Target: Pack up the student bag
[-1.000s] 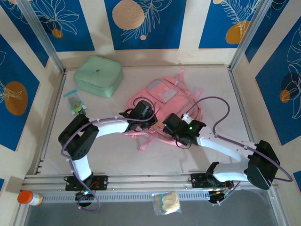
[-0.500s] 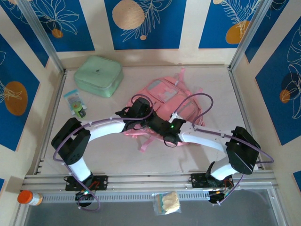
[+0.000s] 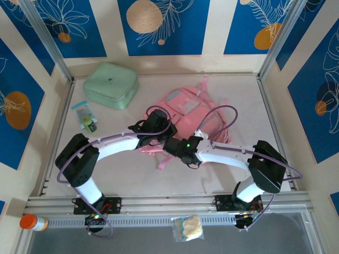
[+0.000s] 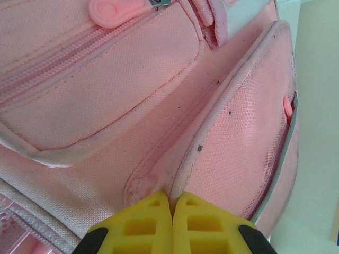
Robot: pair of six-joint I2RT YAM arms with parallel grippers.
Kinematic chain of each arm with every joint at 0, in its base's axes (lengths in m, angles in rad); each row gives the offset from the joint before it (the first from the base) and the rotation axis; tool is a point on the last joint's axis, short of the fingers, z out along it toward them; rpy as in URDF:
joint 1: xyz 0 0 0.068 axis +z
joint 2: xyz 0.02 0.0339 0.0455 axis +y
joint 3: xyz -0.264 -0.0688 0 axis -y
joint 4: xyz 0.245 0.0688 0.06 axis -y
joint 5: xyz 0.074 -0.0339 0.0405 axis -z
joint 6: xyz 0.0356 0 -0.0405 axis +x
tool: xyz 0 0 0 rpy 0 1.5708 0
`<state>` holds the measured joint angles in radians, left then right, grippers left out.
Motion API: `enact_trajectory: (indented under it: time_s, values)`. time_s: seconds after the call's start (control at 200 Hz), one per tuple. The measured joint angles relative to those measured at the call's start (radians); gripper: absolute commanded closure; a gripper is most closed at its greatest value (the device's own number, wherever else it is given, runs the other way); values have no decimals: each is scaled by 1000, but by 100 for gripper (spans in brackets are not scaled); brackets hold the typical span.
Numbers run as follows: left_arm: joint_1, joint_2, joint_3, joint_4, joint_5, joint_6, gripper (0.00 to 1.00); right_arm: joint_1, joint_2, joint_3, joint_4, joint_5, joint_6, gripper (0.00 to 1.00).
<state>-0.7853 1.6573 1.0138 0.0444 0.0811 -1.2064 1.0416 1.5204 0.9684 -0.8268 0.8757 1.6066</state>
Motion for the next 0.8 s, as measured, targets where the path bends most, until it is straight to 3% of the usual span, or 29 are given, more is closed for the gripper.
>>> enact_trajectory:
  time_s: [0.205,0.305,0.425,0.615,0.8]
  values:
    - [3,-16,-5,0,7,3,100,2,-130,-87,10,-5,-123,34]
    - [3,-17,-6,1,7,3,100,1,-196,-127,96,-33,-241,35]
    - [3,-18,-14,15,7,0,100,-4,-232,-142,190,-75,-300,27]
    - [4,-18,-14,22,7,-9,100,-26,-127,-78,203,-76,-253,21]
    - [3,-18,-14,22,7,-9,100,-29,-14,-16,171,-37,-206,23]
